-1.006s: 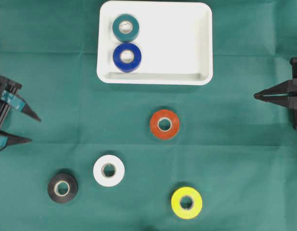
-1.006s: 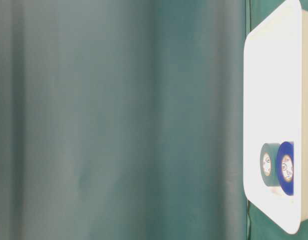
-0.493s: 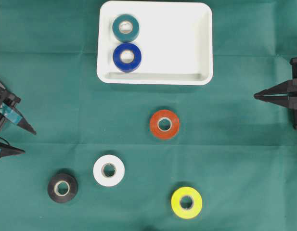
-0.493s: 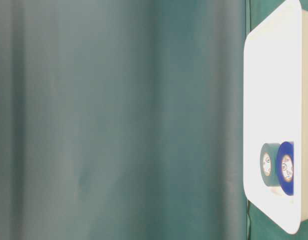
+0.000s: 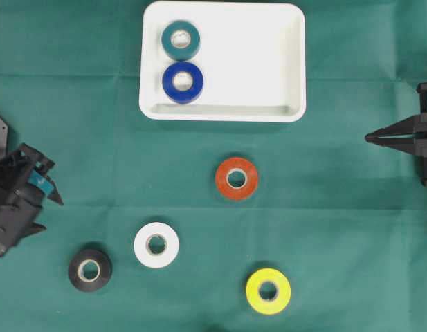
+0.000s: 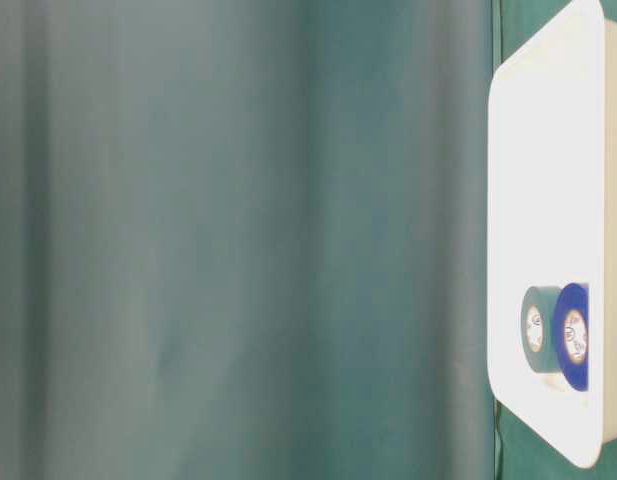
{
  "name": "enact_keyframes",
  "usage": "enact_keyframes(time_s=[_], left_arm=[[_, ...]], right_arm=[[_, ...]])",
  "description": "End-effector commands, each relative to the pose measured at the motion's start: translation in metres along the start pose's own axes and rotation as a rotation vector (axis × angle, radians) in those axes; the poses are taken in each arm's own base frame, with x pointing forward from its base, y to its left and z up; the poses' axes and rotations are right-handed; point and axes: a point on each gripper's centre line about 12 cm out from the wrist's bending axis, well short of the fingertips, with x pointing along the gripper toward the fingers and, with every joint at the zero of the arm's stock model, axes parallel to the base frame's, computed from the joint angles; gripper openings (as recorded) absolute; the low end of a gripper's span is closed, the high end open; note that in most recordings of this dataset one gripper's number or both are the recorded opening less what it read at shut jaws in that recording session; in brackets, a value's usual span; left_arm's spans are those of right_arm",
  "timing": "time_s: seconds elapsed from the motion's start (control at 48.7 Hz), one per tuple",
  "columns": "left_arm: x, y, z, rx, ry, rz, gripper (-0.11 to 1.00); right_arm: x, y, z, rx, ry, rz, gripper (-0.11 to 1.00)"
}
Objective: Put the tape into the white case with the left arm.
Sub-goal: 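Move the left gripper down toward the black tape roll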
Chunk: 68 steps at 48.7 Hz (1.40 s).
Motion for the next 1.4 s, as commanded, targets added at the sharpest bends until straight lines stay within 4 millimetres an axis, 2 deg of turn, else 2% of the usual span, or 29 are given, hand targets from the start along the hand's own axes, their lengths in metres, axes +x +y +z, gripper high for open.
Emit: enact_keyframes(time_s=[0.0, 0.616, 0.862, 1.026, 1.211, 1.375], left_arm=[[-0.002, -0.001, 0.012, 0.007, -0.007, -0.004, 0.64], [0.008, -0.006, 0.017, 0.023, 0.072, -0.025, 0.64], [0.001, -0.010, 0.024, 0.012, 0.082, -0.038, 0.64], [-0.010, -0.012, 0.061, -0.048, -0.062, -0.037, 0.63], [0.010, -0.014, 0.067, -0.040, -0.038, -0.039, 0.63], [0.028, -0.013, 0.082, -0.039, -0.041, -0.037, 0.62]], right_arm=[[0.001, 0.000, 0.004, 0.000, -0.014, 0.000, -0.10], [0.001, 0.000, 0.004, 0.002, -0.012, 0.000, -0.09], [0.001, 0.000, 0.004, 0.002, -0.012, 0.000, -0.09], [0.000, 0.000, 0.002, -0.003, -0.017, 0.001, -0.10], [0.000, 0.000, 0.000, -0.012, -0.020, 0.002, -0.10], [0.000, 0.000, 0.001, -0.011, -0.021, 0.002, -0.09]])
